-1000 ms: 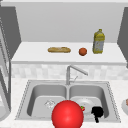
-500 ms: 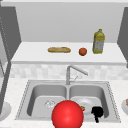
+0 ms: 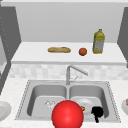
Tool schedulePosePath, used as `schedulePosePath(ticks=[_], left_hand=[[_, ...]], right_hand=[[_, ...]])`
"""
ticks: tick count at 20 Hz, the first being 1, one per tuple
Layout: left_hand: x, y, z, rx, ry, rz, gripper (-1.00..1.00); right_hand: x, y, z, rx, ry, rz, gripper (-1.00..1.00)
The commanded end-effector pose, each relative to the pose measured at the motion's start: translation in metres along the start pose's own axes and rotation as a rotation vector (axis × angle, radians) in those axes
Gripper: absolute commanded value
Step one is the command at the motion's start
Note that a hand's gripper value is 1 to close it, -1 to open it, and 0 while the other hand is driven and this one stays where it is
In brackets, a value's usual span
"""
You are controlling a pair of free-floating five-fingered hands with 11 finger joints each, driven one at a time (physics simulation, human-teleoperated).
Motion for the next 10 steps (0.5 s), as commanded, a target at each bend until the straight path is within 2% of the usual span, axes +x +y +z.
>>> schedulePosePath(ticks=[1, 8, 10], left_hand=[[-0.006, 0.016, 0.037, 0.001, 0.026, 0.033, 1.00], [-0.017, 0.048, 0.047, 0.022, 0.009, 0.103, 1.00], [-0.009, 0.061, 0.037, 0.069, -0.017, 0.107, 1.00]], right_hand=[[0.000, 0.000, 0.000, 0.000, 0.000, 0.000, 0.00], [0.000, 0.000, 0.000, 0.000, 0.000, 0.000, 0.00], [0.000, 0.000, 0.000, 0.000, 0.000, 0.000, 0.00]])
